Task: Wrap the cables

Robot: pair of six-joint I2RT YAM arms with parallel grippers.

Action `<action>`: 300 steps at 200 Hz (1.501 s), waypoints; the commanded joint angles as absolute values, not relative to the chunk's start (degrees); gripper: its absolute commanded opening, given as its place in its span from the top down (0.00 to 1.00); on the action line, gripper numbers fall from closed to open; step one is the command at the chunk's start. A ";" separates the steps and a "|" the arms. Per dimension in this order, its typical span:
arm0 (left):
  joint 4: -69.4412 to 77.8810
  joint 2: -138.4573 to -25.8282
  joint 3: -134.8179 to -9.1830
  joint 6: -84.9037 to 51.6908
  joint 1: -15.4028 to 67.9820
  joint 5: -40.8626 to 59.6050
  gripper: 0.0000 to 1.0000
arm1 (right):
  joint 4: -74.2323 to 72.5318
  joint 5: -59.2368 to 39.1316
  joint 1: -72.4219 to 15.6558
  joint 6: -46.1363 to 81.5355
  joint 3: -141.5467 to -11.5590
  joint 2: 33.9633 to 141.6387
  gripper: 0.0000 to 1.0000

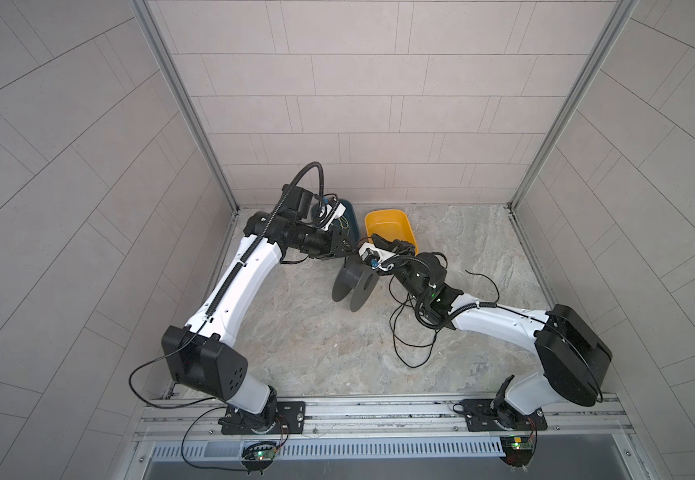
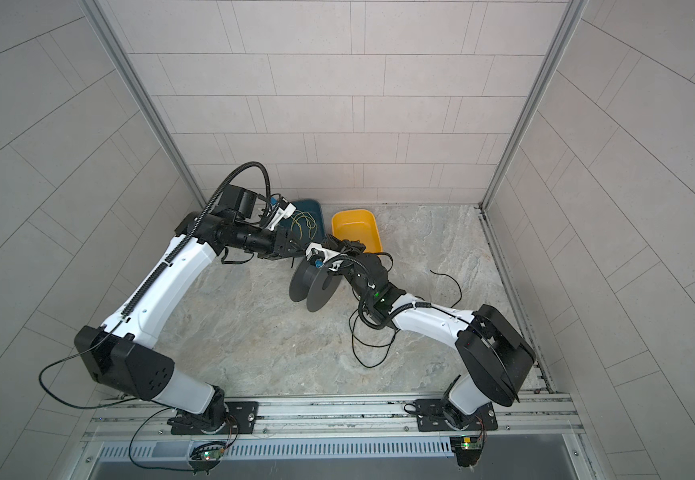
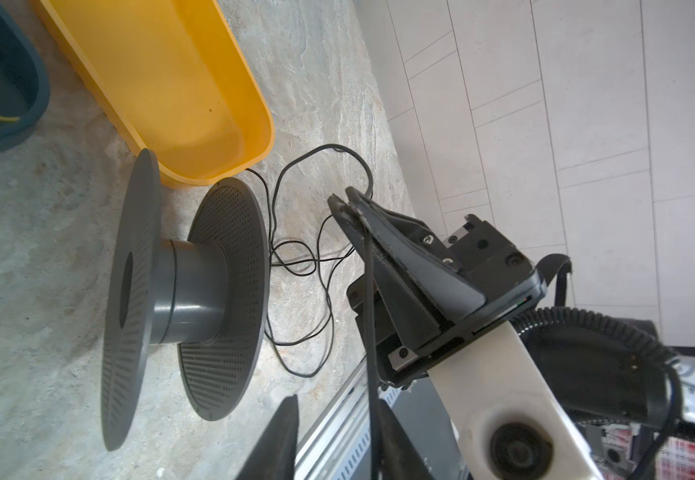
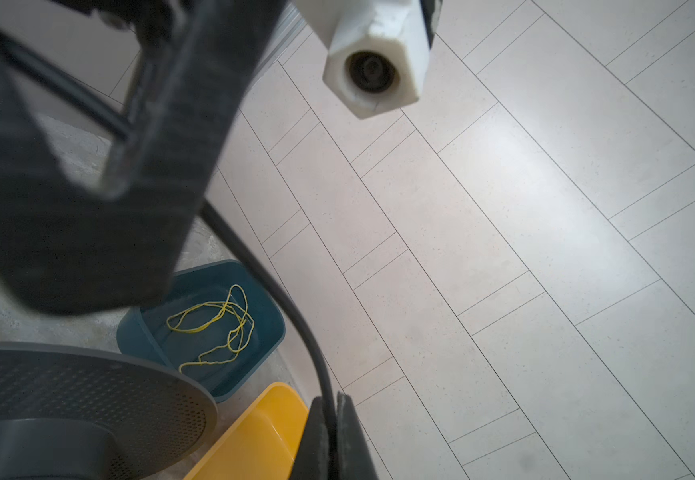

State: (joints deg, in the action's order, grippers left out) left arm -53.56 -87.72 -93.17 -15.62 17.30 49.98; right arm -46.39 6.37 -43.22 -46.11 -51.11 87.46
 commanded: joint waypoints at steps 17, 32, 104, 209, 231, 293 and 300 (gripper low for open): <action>-53.43 -87.52 -92.99 -14.76 17.74 50.19 0.92 | -47.51 5.10 -43.53 -45.72 -52.16 87.67 1.00; -53.32 -87.54 -93.07 -14.75 17.73 49.77 1.00 | -46.86 5.25 -43.51 -45.54 -51.96 87.25 1.00; -49.09 -85.65 -93.52 -17.58 20.45 42.55 1.00 | -12.90 -0.33 -41.71 -21.86 -57.74 74.74 0.29; -44.44 -83.73 -94.44 -19.89 26.28 33.75 1.00 | 8.53 -14.60 -35.10 -15.92 -63.12 67.58 0.43; -45.75 -84.20 -94.99 -19.26 26.36 33.71 1.00 | 8.67 -13.30 -34.76 -19.75 -63.97 68.47 0.55; -46.03 -83.87 -95.27 -18.83 26.83 33.87 1.00 | 9.63 -17.68 -34.38 -23.44 -71.36 76.63 0.46; -45.98 -83.77 -95.22 -18.75 26.83 33.86 1.00 | 9.46 -17.75 -34.37 -23.54 -72.22 77.63 0.47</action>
